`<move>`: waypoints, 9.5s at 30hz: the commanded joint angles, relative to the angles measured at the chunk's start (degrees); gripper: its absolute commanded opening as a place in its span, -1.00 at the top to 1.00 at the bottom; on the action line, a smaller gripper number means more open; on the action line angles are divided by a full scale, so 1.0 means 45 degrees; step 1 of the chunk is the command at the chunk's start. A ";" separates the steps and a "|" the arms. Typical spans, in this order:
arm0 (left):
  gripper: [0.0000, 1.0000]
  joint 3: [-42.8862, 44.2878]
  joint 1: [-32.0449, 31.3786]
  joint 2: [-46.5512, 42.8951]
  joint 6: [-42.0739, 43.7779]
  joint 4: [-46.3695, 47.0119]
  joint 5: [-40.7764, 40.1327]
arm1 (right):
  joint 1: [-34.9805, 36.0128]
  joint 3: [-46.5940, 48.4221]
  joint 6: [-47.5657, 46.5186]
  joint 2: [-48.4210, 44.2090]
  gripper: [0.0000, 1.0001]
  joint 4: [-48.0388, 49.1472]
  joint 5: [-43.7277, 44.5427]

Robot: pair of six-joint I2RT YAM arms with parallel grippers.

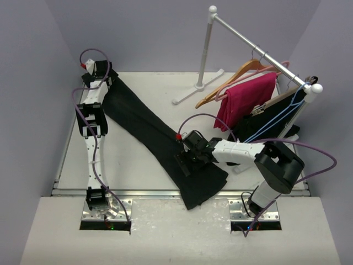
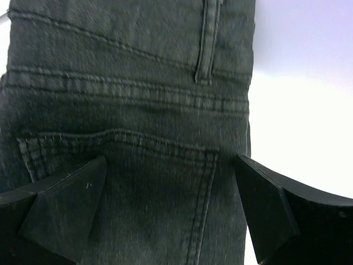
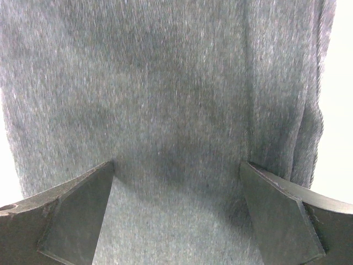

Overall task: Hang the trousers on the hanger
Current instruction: Fold the trousers at the center of the board.

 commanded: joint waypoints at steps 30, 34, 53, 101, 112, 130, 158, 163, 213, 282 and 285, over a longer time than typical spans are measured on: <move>-1.00 -1.3269 0.0052 -1.6277 -0.1193 0.0410 0.4196 | 0.2551 0.1251 -0.0513 0.1236 -0.98 -0.4579 0.0310; -1.00 -1.3002 0.0078 -1.5452 -0.0444 -0.0635 0.4233 | 0.2881 -0.0139 -0.0246 0.0514 -0.98 -0.5345 0.0265; -1.00 -0.6587 0.2178 -0.6913 -0.1152 -0.0019 0.7516 | 0.2746 0.0137 -0.0188 -0.5606 -0.98 -0.5130 0.0296; -0.67 -0.0647 0.3405 0.1527 -0.0825 0.3935 0.9675 | 0.2629 0.0810 -0.1781 -0.4348 -0.98 -0.4826 -0.0938; 1.00 -0.1085 0.3865 0.1779 -0.1302 0.7275 1.1716 | 0.1746 0.0773 -0.1670 -0.3913 -0.98 -0.4340 -0.1123; 1.00 -1.0034 0.2826 -1.1282 0.2294 0.8932 0.6429 | -0.0160 0.2037 -0.0406 -0.0064 -0.98 -0.2880 -0.0809; 1.00 -1.9393 -0.2891 -2.1400 0.4446 1.0937 0.8705 | -0.0409 0.3128 0.0444 -0.1646 -0.98 -0.2219 -0.2037; 1.00 -2.0098 -0.4264 -2.2144 0.3892 1.0875 0.7783 | -0.0430 0.2557 0.0839 -0.4288 -0.98 -0.2976 -0.1203; -1.00 -1.9479 -0.3329 -1.7435 -0.4490 -0.1081 -0.0180 | -0.1941 0.2906 0.1962 0.0289 -0.93 -0.1836 -0.0183; 0.89 -2.2304 -0.3244 -1.5705 -0.2695 0.2943 0.2428 | 0.0793 0.8283 0.0040 0.2820 -0.98 0.0826 -0.1169; 0.93 -2.2402 -0.3244 -1.5744 -0.2666 0.3002 0.2626 | 0.0773 0.9135 -0.0426 0.3517 -0.98 0.0030 -0.0975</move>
